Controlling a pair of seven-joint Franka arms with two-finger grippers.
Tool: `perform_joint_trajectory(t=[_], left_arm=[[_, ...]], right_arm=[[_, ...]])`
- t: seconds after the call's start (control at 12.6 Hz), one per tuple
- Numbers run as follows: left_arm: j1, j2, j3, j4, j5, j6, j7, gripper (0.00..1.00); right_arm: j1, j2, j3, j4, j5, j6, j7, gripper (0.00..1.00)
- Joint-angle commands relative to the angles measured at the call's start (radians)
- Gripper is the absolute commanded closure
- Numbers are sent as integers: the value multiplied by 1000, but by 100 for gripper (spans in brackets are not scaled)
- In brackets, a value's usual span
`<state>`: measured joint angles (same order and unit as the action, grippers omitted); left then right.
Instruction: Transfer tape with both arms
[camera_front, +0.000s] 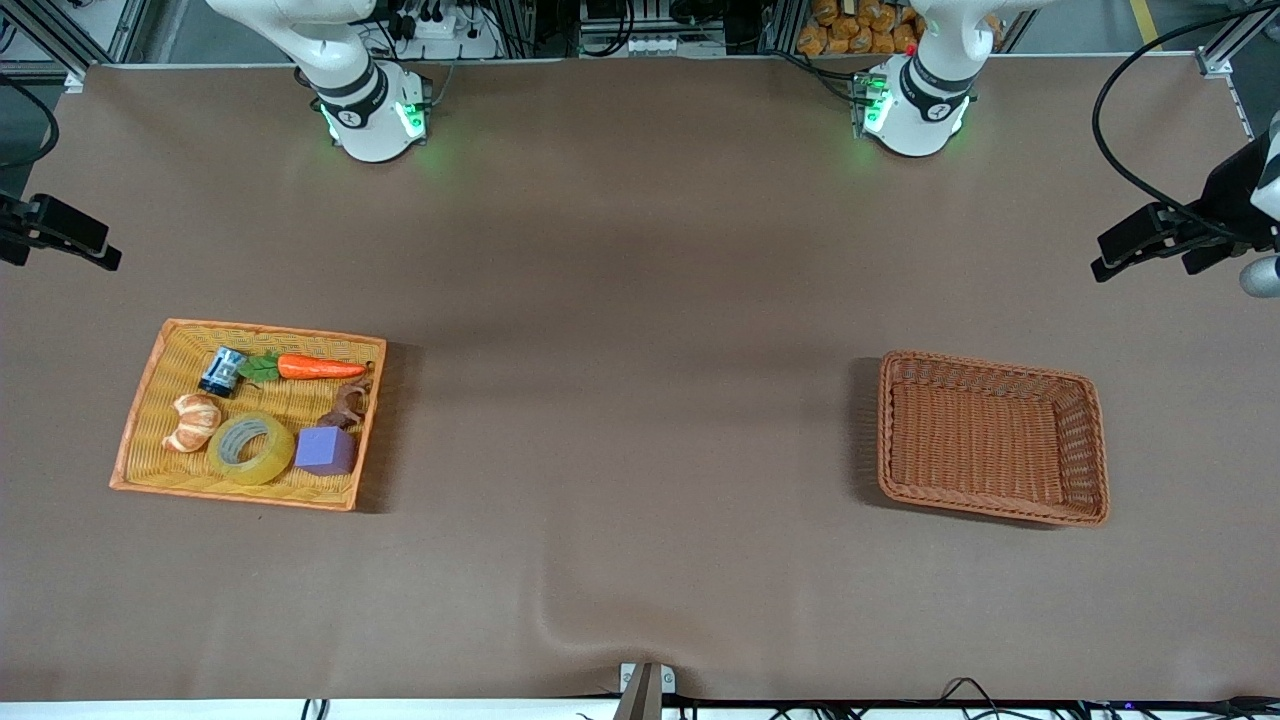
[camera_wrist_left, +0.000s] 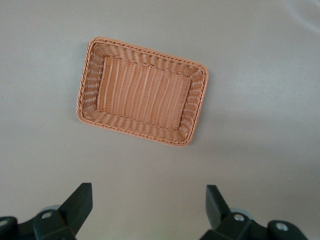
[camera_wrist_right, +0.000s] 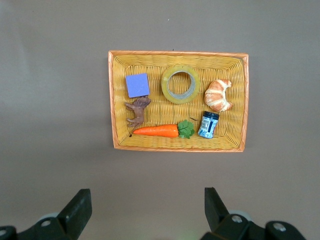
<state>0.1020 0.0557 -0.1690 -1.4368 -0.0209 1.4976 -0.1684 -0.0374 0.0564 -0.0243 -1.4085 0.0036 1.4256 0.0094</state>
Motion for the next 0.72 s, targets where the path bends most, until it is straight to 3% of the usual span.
perform_joint_trajectory(t=[0.0, 0.64], left_arm=[[2, -8, 0, 12, 22, -28, 21, 0], [4, -13, 14, 6, 42, -42, 75, 0]], right_arm=[[-4, -3, 6, 11, 4, -10, 3, 0], [-1, -3, 7, 11, 6, -7, 3, 0]])
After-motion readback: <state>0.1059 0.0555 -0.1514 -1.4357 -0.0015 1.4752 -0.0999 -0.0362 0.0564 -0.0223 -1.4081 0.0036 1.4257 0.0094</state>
